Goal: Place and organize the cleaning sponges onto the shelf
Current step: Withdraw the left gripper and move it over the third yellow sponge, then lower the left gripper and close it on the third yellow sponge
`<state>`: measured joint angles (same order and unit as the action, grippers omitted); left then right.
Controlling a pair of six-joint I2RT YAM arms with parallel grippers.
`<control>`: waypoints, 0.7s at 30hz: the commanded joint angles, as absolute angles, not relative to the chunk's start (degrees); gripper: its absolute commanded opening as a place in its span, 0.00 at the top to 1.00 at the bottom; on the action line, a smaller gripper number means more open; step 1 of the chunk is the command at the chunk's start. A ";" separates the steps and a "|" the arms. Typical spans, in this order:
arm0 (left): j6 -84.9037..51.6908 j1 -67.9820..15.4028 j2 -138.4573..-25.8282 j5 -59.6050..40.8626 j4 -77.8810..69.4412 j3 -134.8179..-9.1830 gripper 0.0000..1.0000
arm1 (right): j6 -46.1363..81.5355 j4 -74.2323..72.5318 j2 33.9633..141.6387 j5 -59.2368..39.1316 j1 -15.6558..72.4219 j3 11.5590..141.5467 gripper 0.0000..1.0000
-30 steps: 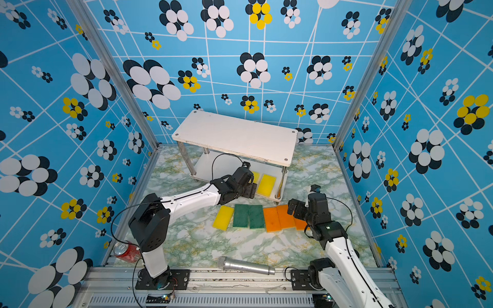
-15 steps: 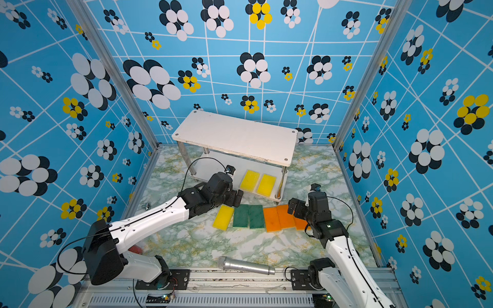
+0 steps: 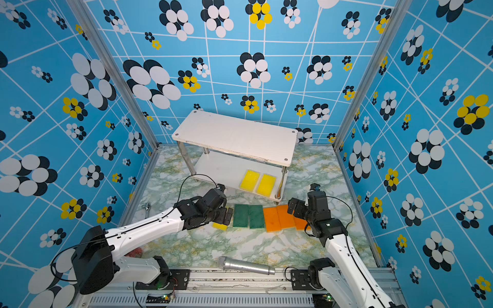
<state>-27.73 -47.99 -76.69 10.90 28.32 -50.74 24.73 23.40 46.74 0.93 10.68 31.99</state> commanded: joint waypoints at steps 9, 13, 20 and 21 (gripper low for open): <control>-36.53 -47.70 -79.32 11.35 23.89 -43.22 0.01 | 25.21 21.54 48.26 0.01 10.28 32.08 0.01; -37.53 -47.72 -77.54 13.26 22.74 -41.13 0.01 | 25.14 21.72 48.06 0.21 10.23 31.86 0.01; -35.77 -47.79 -78.87 11.78 19.72 -40.01 0.01 | 23.34 21.86 48.98 0.95 10.29 32.64 0.01; -35.92 -47.80 -79.00 11.65 19.15 -39.76 0.01 | 23.23 22.06 49.10 1.05 10.26 32.92 0.01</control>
<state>-35.99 -47.99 -78.96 11.77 21.54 -41.15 24.51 22.44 48.64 0.73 10.68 31.97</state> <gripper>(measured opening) 0.990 0.991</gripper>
